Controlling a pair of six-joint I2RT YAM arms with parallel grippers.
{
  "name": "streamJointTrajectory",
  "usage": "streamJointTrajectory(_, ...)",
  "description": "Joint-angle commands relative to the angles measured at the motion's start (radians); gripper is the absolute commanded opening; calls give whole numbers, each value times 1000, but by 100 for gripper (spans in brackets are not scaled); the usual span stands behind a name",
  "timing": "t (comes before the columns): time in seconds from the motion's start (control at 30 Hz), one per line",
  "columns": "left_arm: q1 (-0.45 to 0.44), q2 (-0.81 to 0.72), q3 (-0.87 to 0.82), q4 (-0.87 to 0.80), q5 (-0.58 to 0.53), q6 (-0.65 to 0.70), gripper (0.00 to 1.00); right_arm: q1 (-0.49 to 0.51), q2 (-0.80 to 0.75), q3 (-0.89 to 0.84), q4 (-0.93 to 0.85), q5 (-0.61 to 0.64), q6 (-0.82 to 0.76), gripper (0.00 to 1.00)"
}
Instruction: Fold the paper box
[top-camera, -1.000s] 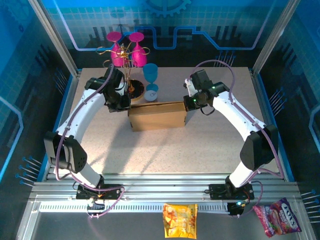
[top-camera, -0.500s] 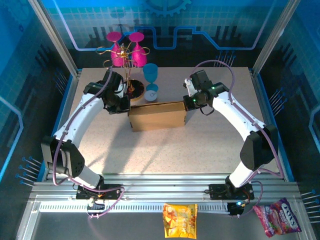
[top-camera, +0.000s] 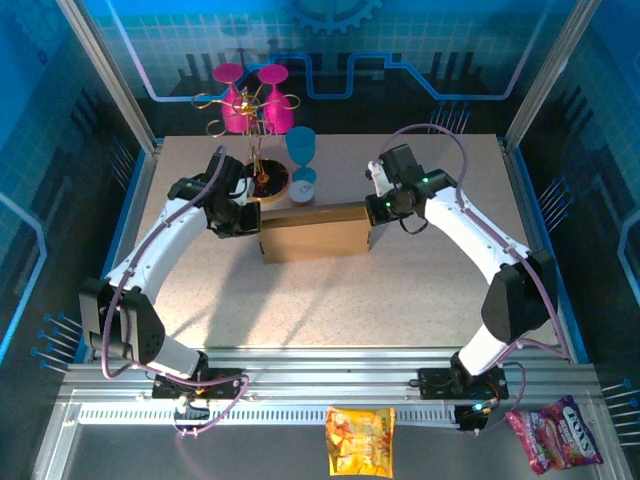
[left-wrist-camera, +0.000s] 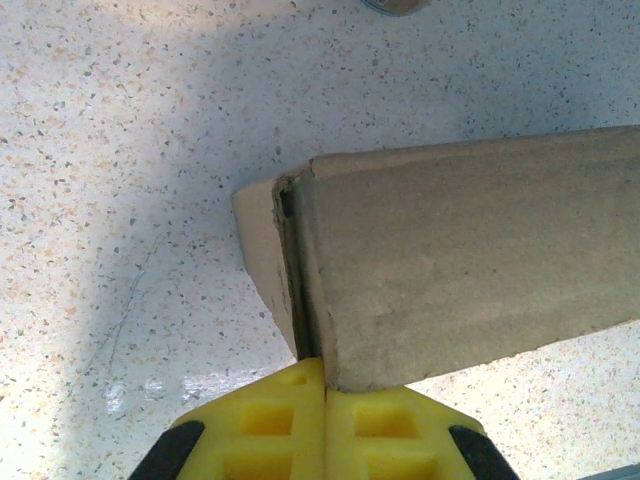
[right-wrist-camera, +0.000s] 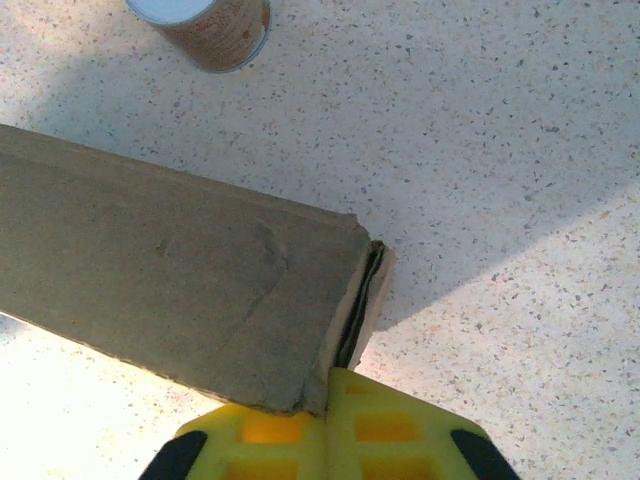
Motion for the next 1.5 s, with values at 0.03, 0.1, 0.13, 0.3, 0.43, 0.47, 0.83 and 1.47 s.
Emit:
streamJointTrajectory(0.03, -1, -10, -27, -39, -2, -1, 0, 13, -56, 26, -58, -47, 36, 21)
streamJointTrajectory(0.1, -4, -8, -28, -37, -4, 0, 0, 6, -72, 36, -71, -81, 69, 31)
streamJointTrajectory(0.13, -5, -7, -28, -36, -4, 1, 0, 0, -82, 37, -73, -104, 88, 35)
streamJointTrajectory(0.3, -7, -3, -27, -35, -6, 9, 0, -56, -143, 13, -32, -229, 240, 49)
streamJointTrajectory(0.43, -8, 4, -19, -39, -7, 12, 0, -142, -153, -28, 46, -349, 454, 54)
streamJointTrajectory(0.47, -9, 5, -18, -39, -6, 12, 0, -161, -148, -37, 61, -374, 515, 55)
streamJointTrajectory(0.83, -13, 5, -14, -44, -14, 15, 0, -217, -50, -91, 148, -553, 920, 59)
streamJointTrajectory(1.47, -15, 10, -7, -45, -12, 13, 0, -249, -48, -315, 462, -638, 1204, 58)
